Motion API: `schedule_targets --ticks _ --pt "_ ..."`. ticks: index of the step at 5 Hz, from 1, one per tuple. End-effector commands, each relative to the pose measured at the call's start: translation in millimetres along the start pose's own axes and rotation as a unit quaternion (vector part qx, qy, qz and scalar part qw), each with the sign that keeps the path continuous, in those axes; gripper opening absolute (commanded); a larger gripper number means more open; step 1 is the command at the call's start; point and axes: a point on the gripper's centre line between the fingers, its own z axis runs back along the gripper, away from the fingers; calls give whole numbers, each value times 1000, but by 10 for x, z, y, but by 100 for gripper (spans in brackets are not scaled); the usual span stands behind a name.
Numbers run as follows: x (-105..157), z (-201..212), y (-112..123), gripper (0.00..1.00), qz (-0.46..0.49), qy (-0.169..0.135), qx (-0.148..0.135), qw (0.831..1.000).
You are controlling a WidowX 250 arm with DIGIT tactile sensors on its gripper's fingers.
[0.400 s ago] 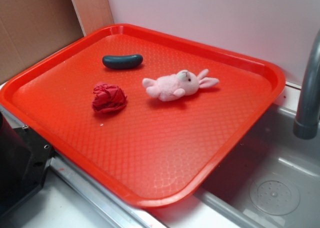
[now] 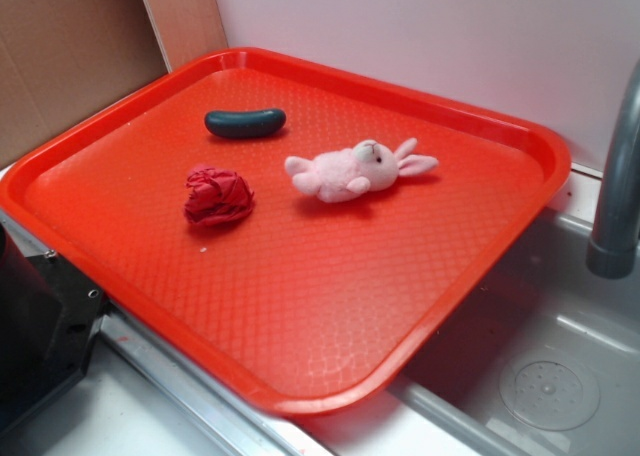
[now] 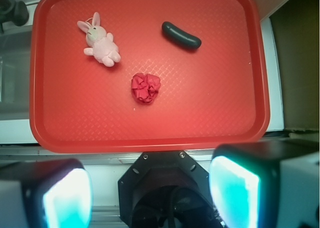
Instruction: Grab the pink bunny.
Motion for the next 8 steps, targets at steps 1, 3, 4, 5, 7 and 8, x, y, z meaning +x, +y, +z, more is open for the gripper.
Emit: schedule_targets --ticks 1,3,4,5,7,8 --pt "266 -50 26 100 -49 -61 14 997" --pt "656 -413 -61 100 -100 -94 17 990" --pt "876 -660 -169 100 -119 -102 -4 988" --pt "1133 -1019 -319 100 -158 -99 -26 982" --pt "1477 -1697 -571 100 -212 -69 -27 974" --pt "1481 -2018 -688 100 -247 -33 -45 967"
